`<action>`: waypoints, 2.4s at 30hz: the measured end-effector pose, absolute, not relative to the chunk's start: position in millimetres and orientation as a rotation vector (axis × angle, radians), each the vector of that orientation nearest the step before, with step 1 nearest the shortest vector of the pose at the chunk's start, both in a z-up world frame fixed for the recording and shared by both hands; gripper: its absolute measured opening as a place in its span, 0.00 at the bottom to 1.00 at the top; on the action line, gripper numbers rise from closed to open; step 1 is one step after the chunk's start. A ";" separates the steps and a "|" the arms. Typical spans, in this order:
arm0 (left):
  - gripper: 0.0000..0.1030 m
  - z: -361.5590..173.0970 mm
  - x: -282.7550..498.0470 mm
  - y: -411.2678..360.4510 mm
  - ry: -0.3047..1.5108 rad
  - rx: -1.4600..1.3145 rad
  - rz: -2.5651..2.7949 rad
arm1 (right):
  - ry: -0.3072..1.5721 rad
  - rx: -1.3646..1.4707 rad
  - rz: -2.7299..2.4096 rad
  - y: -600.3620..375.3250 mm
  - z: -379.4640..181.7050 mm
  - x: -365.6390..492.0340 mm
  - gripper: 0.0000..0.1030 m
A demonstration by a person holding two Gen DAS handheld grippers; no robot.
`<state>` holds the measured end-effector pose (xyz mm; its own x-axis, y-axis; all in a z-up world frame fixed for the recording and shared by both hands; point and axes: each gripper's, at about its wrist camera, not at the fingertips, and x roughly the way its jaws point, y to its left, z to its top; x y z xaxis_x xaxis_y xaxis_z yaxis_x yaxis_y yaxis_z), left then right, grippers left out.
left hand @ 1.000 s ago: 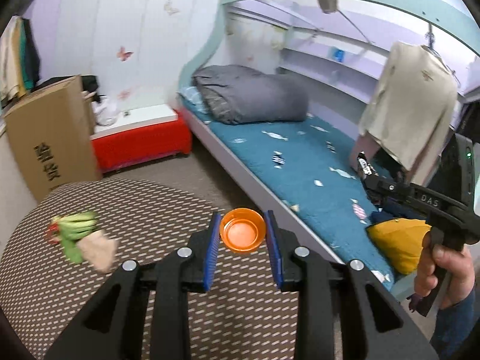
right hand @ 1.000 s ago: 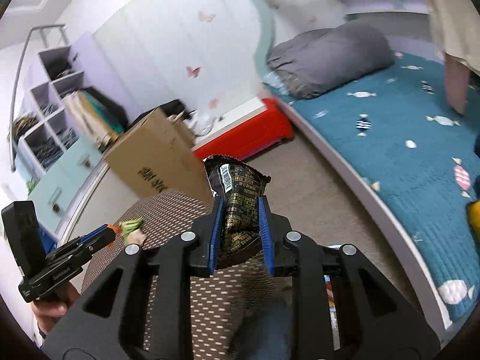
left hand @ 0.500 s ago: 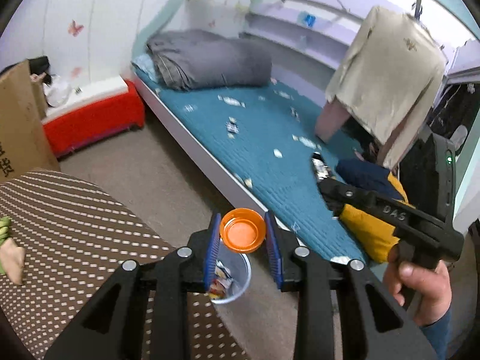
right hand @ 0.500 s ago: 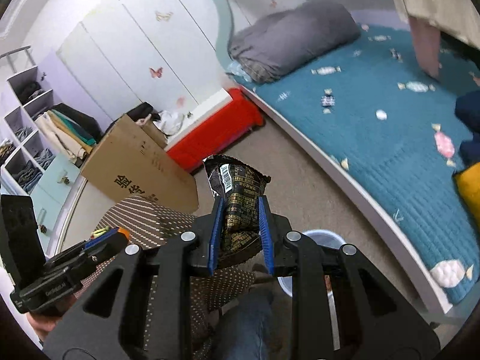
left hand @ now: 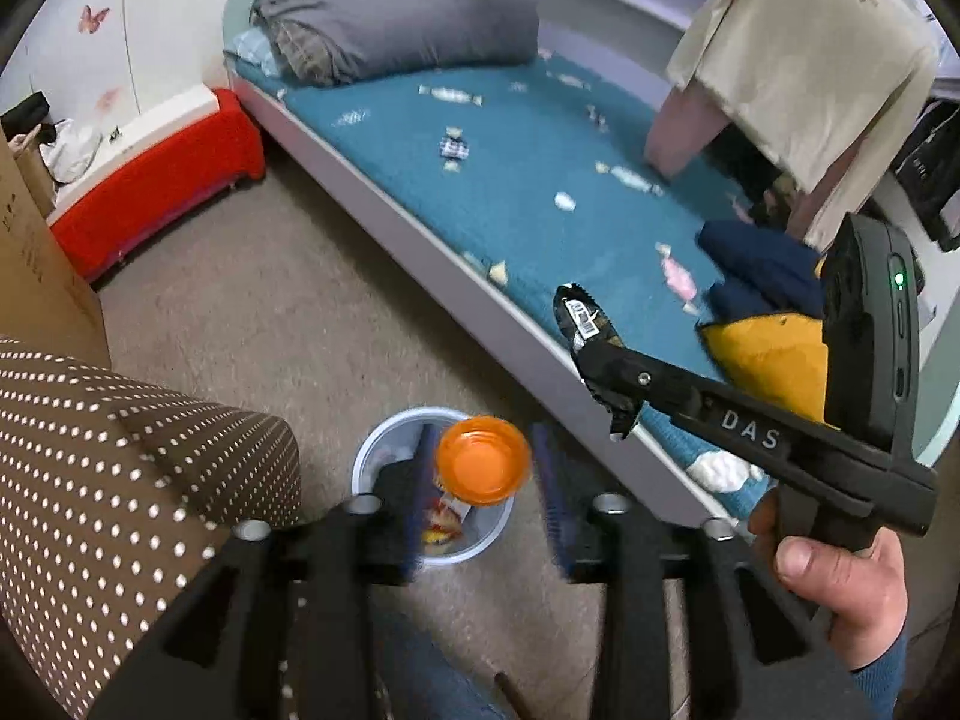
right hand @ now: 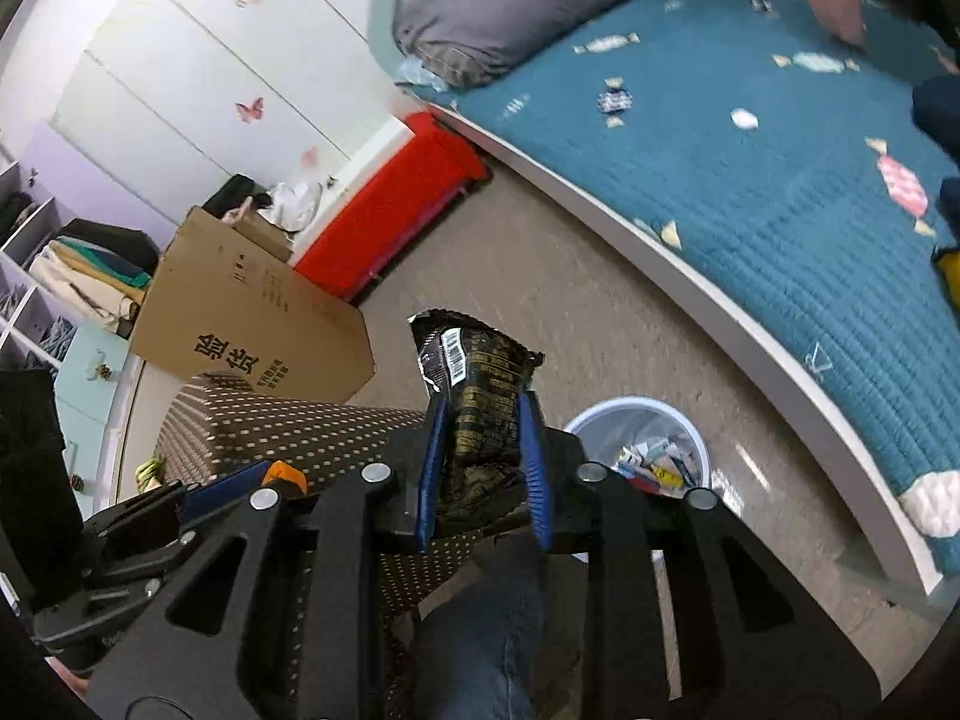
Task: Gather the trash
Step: 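Carry packet and orange lid to the wastebasket and open both grippers over it, then move both tools back over the table toward the vegetables and cloth, then grasp the beige cloth with the right gripper while the left gripper grasps the green vegetable bundle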
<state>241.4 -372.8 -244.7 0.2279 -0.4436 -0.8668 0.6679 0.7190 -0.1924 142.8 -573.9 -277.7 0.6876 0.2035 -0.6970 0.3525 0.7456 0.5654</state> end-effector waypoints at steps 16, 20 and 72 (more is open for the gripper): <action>0.91 -210.3 244.3 -324.1 0.954 0.180 -0.651 | 0.868 0.792 -0.193 -572.3 -293.9 129.0 0.94; 0.91 -192.9 233.6 -312.3 0.914 0.162 -0.658 | 0.844 0.774 -0.192 -564.9 -277.5 123.6 0.94; 0.92 -197.8 226.7 74.7 0.807 -0.182 0.006 | 0.920 0.048 0.360 -171.6 -209.3 256.8 0.94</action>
